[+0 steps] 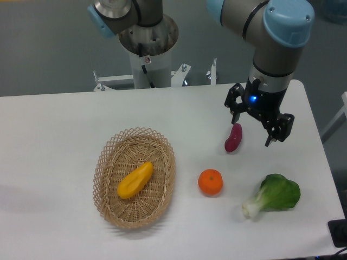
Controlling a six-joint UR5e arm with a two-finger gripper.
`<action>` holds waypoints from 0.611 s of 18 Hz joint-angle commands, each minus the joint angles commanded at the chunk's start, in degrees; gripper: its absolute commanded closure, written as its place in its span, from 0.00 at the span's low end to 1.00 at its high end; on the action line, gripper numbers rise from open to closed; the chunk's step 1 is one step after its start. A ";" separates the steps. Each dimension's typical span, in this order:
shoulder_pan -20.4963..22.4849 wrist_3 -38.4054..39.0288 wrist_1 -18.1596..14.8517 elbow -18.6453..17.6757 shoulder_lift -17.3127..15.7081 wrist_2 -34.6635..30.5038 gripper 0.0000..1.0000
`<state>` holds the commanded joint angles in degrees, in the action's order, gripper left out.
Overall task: Pick up the mango from the basket
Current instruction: 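Move the open gripper over the wicker basket toward the yellow mango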
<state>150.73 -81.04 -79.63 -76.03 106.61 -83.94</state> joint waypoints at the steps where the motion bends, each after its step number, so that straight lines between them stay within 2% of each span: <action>1: 0.00 0.00 0.00 -0.09 0.00 -0.09 0.00; 5: -0.09 0.00 -0.09 -0.52 -0.09 0.35 0.00; 8: -0.35 0.70 0.00 -2.28 -0.70 1.23 0.00; 11: -2.72 5.78 0.17 -3.69 -1.32 1.41 0.00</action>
<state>148.02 -75.25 -79.45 -79.71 105.29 -82.53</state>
